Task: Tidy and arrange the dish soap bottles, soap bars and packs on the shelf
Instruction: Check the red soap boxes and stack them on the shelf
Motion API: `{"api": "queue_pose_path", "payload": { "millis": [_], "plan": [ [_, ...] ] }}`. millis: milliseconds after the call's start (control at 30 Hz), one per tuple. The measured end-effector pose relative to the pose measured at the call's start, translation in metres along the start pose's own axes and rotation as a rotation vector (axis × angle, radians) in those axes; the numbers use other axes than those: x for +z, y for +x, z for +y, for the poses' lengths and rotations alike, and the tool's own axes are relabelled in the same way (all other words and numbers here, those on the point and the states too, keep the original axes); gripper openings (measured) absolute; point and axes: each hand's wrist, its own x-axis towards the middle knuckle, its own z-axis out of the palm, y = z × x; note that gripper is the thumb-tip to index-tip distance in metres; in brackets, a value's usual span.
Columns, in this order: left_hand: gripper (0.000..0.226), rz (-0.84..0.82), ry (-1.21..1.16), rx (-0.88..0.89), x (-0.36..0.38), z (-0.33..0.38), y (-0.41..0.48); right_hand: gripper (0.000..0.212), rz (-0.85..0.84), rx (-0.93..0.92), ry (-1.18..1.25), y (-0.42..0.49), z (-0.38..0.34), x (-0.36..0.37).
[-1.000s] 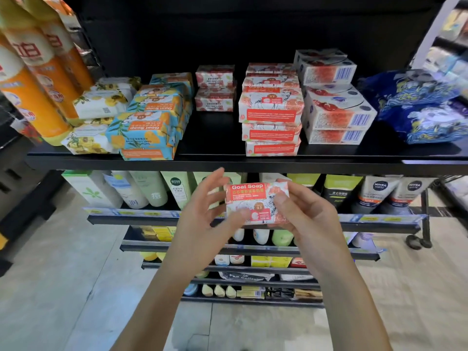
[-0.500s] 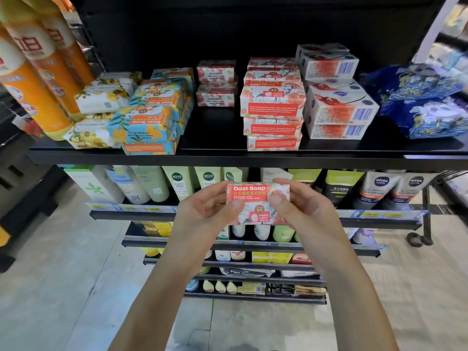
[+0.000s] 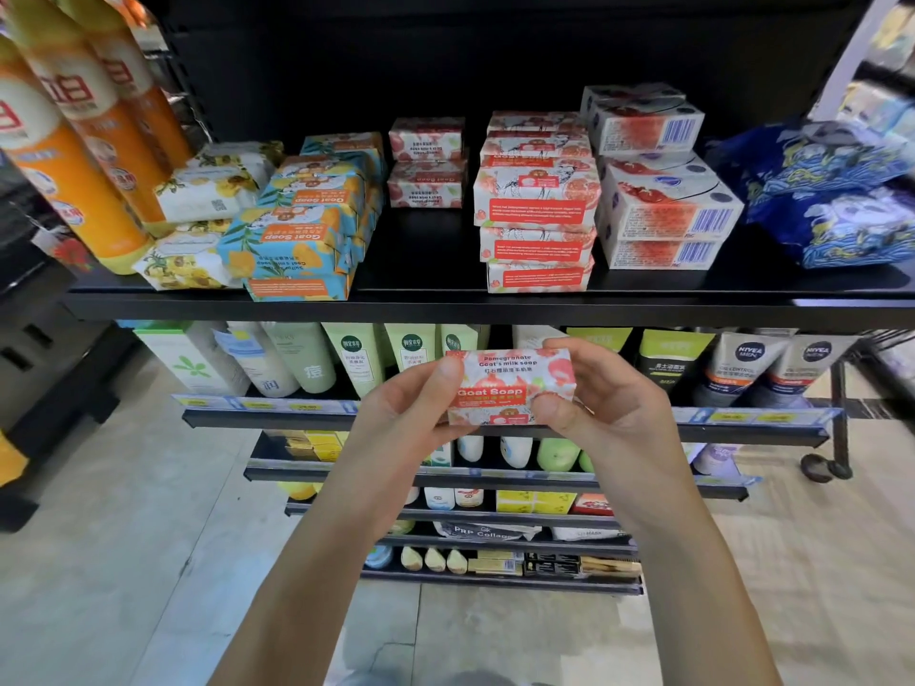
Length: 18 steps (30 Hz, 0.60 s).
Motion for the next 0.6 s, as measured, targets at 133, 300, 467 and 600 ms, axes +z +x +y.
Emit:
{"api": "queue_pose_path", "payload": {
  "millis": [133, 300, 467, 600],
  "plan": [
    [0.059, -0.011, -0.015, -0.038, -0.0005, -0.0006, -0.0002, 0.046, -0.016, -0.022, 0.004, -0.0006, 0.0048, -0.0016],
    [0.051, 0.007, -0.049, -0.049, -0.0039, -0.001, 0.0004, 0.051, -0.053, 0.002, -0.002, 0.0001, 0.0053, -0.0027],
    [0.054, 0.017, -0.053, -0.057, -0.0046, -0.003, 0.0018, 0.062, -0.026, 0.196, -0.051, -0.0001, 0.0046, 0.0003],
    [0.053, 0.018, -0.061, -0.051, -0.0034, -0.0045, 0.0017, 0.064, 0.006, 0.298, -0.051, -0.0008, 0.0054, 0.0034]
  ]
}}
